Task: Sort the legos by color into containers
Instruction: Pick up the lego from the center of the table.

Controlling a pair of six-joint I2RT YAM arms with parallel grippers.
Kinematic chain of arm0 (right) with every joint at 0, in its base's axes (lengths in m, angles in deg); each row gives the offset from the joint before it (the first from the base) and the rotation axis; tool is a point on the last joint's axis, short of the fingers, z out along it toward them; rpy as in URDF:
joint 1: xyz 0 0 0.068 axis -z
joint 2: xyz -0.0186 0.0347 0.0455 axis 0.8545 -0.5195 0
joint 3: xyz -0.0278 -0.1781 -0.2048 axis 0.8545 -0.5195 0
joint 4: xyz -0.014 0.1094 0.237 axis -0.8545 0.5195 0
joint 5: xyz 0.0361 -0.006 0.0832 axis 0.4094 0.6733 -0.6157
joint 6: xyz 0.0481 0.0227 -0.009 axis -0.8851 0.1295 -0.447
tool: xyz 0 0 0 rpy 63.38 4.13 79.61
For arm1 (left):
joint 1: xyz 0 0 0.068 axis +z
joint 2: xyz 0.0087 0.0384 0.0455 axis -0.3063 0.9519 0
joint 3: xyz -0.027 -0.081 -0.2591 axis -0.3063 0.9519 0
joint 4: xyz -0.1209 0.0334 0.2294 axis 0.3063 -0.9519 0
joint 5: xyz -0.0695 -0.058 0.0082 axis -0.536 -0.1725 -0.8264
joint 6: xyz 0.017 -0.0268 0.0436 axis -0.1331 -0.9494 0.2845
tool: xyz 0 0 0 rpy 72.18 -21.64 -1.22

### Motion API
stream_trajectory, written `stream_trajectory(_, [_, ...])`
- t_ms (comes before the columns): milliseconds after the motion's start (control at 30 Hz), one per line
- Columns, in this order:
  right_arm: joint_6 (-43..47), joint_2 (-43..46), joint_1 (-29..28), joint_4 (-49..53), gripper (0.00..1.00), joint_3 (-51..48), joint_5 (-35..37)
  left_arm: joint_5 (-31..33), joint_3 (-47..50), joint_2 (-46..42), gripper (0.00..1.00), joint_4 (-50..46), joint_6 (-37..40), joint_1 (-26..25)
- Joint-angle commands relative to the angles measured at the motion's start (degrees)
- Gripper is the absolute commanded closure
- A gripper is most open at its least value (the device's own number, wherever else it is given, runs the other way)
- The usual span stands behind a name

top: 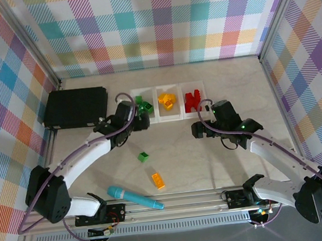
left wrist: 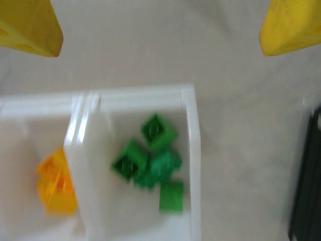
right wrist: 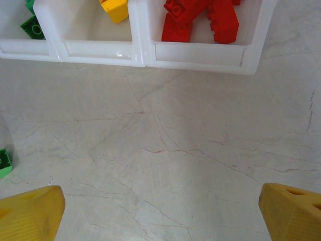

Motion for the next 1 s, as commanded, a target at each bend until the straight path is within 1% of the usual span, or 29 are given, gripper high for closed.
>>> stream_trajectory(0, [0.0, -0.8, 0.4, -3.0, 0.01, -0.7, -0.4, -2.8, 2.4, -4.5, 0.0, -12.1, -1.5, -4.1])
stream_trajectory(133, [-0.9, -2.8, 1.2, -4.6, 0.01, -0.5, -0.8, -1.3, 4.3, -7.1, 0.0, -17.1, -2.3, -9.4])
stream_trajectory(300, [-2.2, -5.4, 2.3, -5.4, 0.01, 0.8, -2.4, -3.6, 6.3, -6.7, 0.0, -18.2, -1.9, -12.2])
stream_trajectory(433, [-2.1, -6.3, 2.5, -5.0, 0.01, 1.7, -2.9, -3.7, 7.2, -4.4, 0.0, -18.3, -2.3, -13.9])
stream_trajectory(533, [-2.1, -6.6, 2.5, -5.4, 0.01, 1.3, -3.5, -4.1, 7.4, -1.6, 0.01, -17.3, -0.6, -14.6])
stream_trajectory(767, [-2.0, -7.0, 2.5, -4.9, 0.01, 1.3, -4.2, -5.2, 6.1, 6.7, 0.05, -14.3, 4.1, -14.6])
stream_trajectory(967, [-1.4, -5.9, 2.5, -4.2, 0.01, 0.9, -3.6, -6.6, 4.2, 11.4, 0.11, -13.1, 5.8, -13.6])
